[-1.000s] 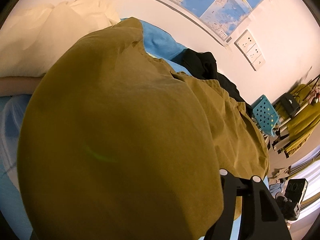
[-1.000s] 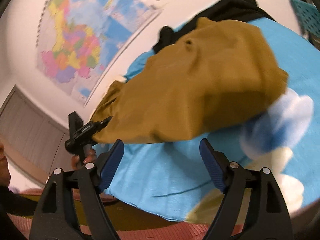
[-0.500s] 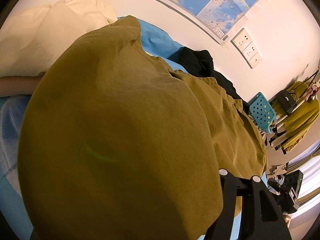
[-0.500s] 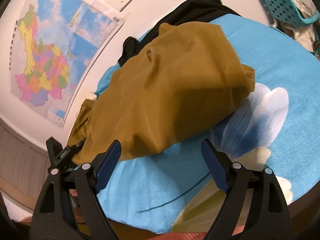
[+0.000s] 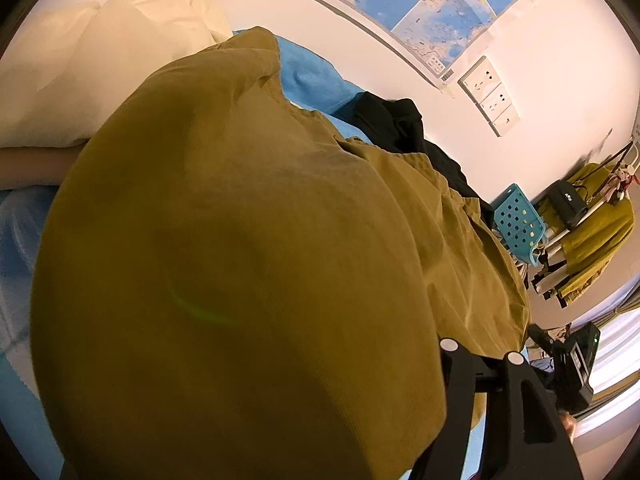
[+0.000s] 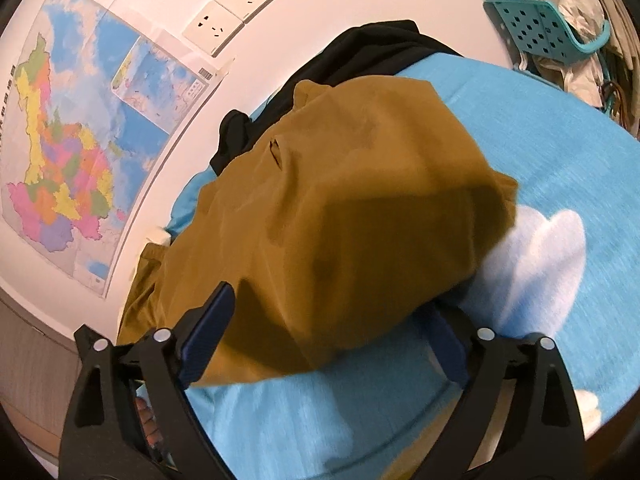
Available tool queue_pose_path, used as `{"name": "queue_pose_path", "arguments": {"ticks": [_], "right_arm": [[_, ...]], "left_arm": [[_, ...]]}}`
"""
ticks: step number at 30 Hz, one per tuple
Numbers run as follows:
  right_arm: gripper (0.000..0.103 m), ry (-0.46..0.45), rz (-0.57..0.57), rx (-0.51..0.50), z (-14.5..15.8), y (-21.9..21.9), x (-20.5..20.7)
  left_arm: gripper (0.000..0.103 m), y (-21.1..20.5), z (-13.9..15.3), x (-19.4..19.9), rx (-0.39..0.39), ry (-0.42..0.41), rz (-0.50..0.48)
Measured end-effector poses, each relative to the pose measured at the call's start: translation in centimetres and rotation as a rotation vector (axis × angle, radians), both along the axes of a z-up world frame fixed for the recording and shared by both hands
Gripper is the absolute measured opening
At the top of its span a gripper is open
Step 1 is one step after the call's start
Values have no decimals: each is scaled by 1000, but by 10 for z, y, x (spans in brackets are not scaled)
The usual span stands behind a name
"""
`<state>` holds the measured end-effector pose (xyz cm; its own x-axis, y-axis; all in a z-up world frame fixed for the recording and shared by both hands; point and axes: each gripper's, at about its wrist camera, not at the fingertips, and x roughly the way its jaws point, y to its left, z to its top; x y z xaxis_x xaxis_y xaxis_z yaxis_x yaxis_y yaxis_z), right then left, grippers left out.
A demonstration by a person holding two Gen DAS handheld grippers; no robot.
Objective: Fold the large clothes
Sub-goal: 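Grasp the folded olive shirt bundle from both sides with both tools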
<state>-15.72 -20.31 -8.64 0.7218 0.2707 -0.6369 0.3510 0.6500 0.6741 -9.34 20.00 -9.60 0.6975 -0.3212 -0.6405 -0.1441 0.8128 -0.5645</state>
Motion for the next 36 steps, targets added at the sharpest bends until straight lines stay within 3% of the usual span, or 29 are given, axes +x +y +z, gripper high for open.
{"name": "queue_pose_path", "arguments": {"ticks": [6, 11, 15, 19, 23, 26, 28, 32, 36], "right_arm": [[98, -20, 4, -32, 2, 8, 24], [94, -165, 7, -13, 16, 5, 20], [93, -19, 41, -60, 0, 9, 37], [95, -60, 27, -50, 4, 12, 40], [91, -180, 23, -27, 11, 10, 37], [89, -57, 69, -25, -3, 12, 48], [87, -49, 71, -41, -1, 15, 45], [85, -59, 82, 46, -4, 14, 31], [85, -53, 101, 34, -5, 13, 41]], "left_arm": [[65, 2, -2, -1, -9, -9, -7], [68, 1, -2, 0, -7, -15, -14], [75, -3, -1, 1, 7, -19, -28], [88, -9, 1, 7, 21, -24, -49], [91, -10, 3, 17, 62, -7, -13], [90, -12, 4, 21, 85, 2, -3], [90, -14, 4, 22, 100, 5, -1], [90, -10, 3, 22, 87, 10, 3], [90, -11, 3, 23, 101, 13, 9]]}}
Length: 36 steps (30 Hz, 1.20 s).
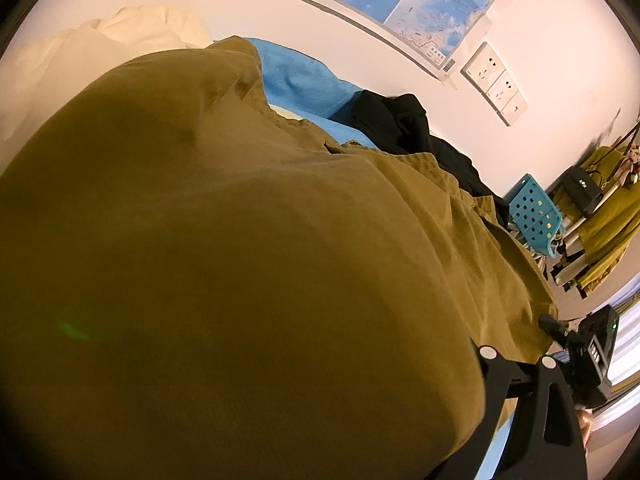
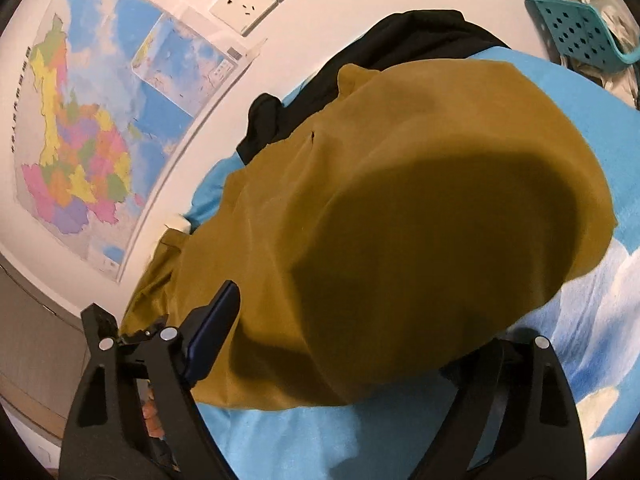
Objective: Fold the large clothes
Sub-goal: 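Grasp the folded olive shirt bundle from both sides with both tools, then lift the folded olive shirt up off the bed with both tools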
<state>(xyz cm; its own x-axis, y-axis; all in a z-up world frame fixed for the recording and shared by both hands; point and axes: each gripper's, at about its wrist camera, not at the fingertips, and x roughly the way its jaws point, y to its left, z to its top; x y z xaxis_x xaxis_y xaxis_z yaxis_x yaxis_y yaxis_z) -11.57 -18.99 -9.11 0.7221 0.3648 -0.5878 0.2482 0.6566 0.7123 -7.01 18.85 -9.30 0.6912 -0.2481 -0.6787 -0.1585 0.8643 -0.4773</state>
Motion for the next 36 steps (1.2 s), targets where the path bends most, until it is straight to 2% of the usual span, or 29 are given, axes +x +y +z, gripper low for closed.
{"name": "queue_pose_path", "arguments": {"ticks": [2, 4, 5, 6, 8, 11, 14, 15, 17, 19, 21, 23, 25, 26, 27, 28, 29, 30, 31, 32, 33, 36], "right_arm": [[84, -3, -8, -25, -1, 2, 9], [69, -6, -16, -39, -2, 4, 17], [58, -17, -20, -23, -2, 2, 17], [50, -43, -16, -5, 0, 1, 15], [49, -55, 3, 2, 0, -2, 14], [55, -24, 29, 70, -13, -4, 21], [60, -37, 47, 33, -10, 3, 29], [65, -48, 59, 22, -10, 6, 33], [66, -49, 87, -16, -9, 13, 42], [52, -41, 88, -22, -9, 14, 46], [33, -55, 101, -16, -8, 12, 44], [27, -85, 117, -1, -1, 10, 38], [26, -103, 128, 6, 5, 10, 34], [29, -100, 138, 20, 5, 10, 33], [39, -75, 156, 54, 0, 8, 35], [44, -56, 168, 70, -4, 8, 38], [46, -32, 182, 73, -8, 9, 41], [47, -23, 191, 65, -11, 11, 43], [47, -25, 191, 58, -13, 13, 44], [45, -31, 190, 62, -14, 13, 45], [36, -39, 188, 61, -13, 13, 44], [23, -87, 191, 25, 0, 14, 42]], "left_arm": [[89, -1, 0, 2, 5, 7, 9], [77, 2, 1, 1, 18, 31, 52], [67, 3, 2, 0, 22, 39, 72], [62, 3, 4, -2, 20, 41, 75], [62, 4, 7, -3, 27, 35, 73], [74, 3, 3, 2, 27, 58, 70], [76, -3, 2, 6, 59, 51, 67], [76, -3, 1, 7, 59, 53, 68], [71, -3, 2, 9, 61, 58, 67], [63, -2, 4, 9, 59, 63, 76], [49, -2, 9, 7, 70, 59, 78], [42, -4, 15, 4, 79, 52, 73], [39, -6, 20, 1, 84, 40, 62], [41, -7, 21, 1, 102, 40, 55], [45, -7, 19, 3, 108, 43, 51], [51, -5, 14, 6, 94, 62, 47], [64, -2, 10, 8, 70, 77, 42], [65, -1, 5, 10, 46, 80, 44], [66, -1, 4, 10, 54, 73, 48], [64, -2, 3, 10, 70, 64, 49], [59, -3, 4, 10, 75, 65, 49], [43, -7, 15, 7, 120, 49, 46]]}}
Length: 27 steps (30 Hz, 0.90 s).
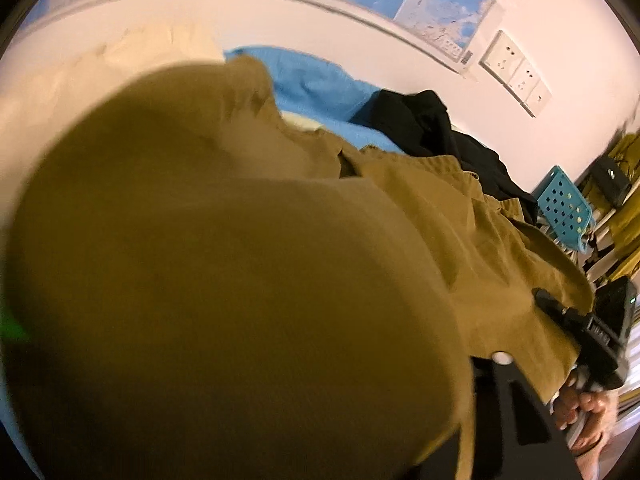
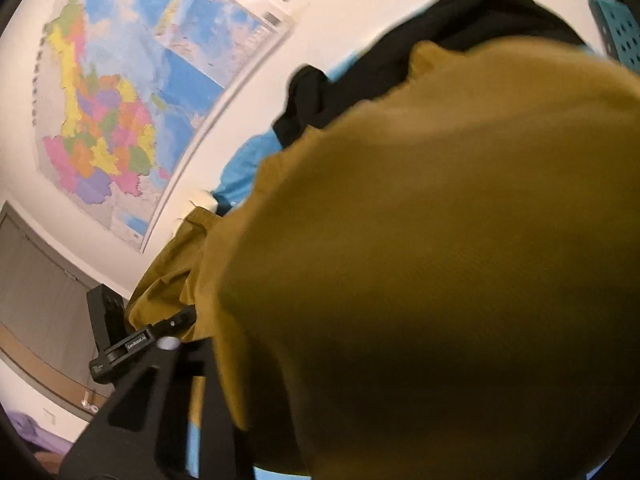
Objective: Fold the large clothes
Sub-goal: 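Lift the folded olive shirt up off the bed with both tools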
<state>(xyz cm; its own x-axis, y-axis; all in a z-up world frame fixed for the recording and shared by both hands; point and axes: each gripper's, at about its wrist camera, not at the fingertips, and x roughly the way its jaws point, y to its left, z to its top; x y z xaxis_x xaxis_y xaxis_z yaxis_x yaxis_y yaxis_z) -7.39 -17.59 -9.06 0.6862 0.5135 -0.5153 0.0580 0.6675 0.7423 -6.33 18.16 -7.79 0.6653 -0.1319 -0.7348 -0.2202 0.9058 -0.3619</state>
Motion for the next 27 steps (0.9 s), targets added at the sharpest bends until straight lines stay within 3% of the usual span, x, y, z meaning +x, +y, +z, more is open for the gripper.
{"name": "queue_pose_path", "arguments": {"ticks": [6, 15, 27], "right_arm": [[17, -149, 12, -43, 59, 5, -4], [17, -293, 46, -93, 126, 14, -3], [17, -372, 91, -83, 158, 34, 28]], "left_arm": [[35, -8, 33, -10, 56, -65, -28], [33, -6, 86, -25, 89, -192, -59], [33, 25, 142, -38, 176, -299, 0]]}}
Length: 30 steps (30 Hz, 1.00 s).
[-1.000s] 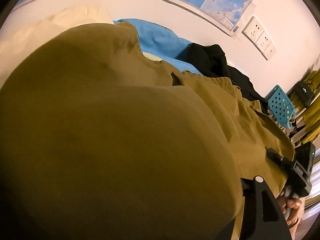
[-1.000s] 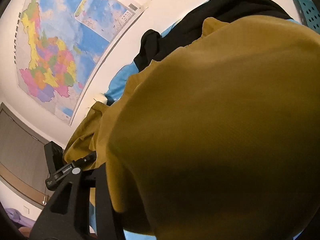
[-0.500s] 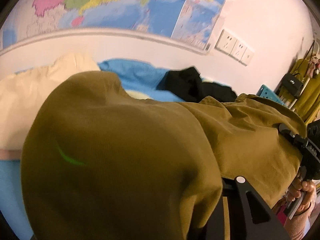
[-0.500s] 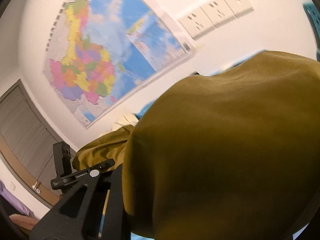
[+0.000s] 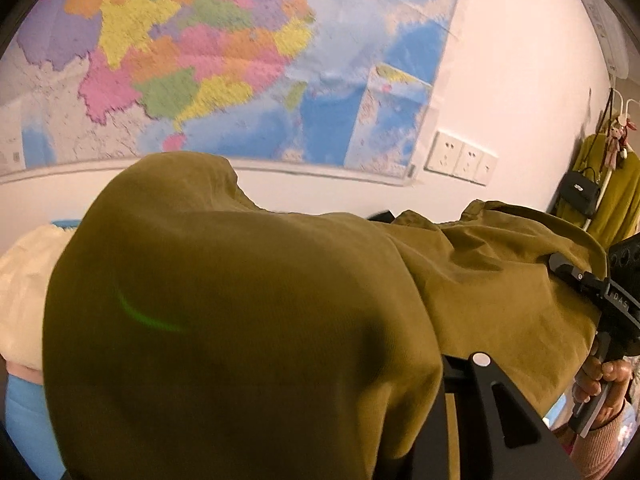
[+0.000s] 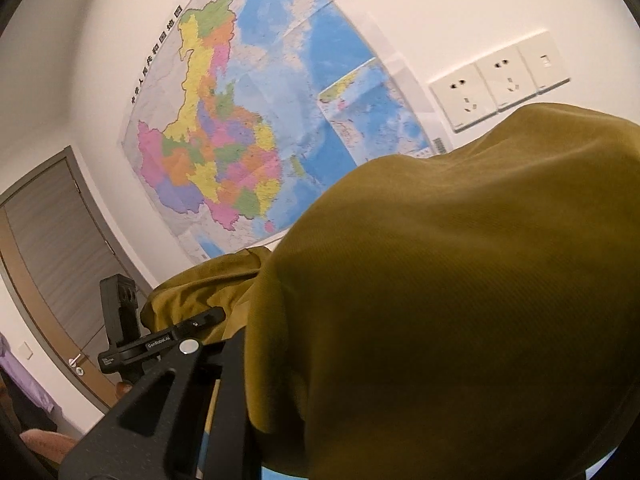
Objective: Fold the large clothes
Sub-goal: 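Lift the folded olive shirt up off the bed with both tools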
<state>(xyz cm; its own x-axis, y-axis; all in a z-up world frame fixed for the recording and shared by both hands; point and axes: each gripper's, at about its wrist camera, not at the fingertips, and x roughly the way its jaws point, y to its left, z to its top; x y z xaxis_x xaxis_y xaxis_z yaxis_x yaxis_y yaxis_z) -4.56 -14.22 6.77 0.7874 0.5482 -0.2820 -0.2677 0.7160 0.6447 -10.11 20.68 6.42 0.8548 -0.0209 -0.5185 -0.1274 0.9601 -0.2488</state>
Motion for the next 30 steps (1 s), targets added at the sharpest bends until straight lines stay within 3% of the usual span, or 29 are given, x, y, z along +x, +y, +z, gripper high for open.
{"name": "queue_pose_path", "arguments": {"ticks": [30], "right_arm": [[17, -79, 174, 16, 34, 88, 89]], "left_arm": [[33, 93, 46, -22, 65, -59, 207]]}}
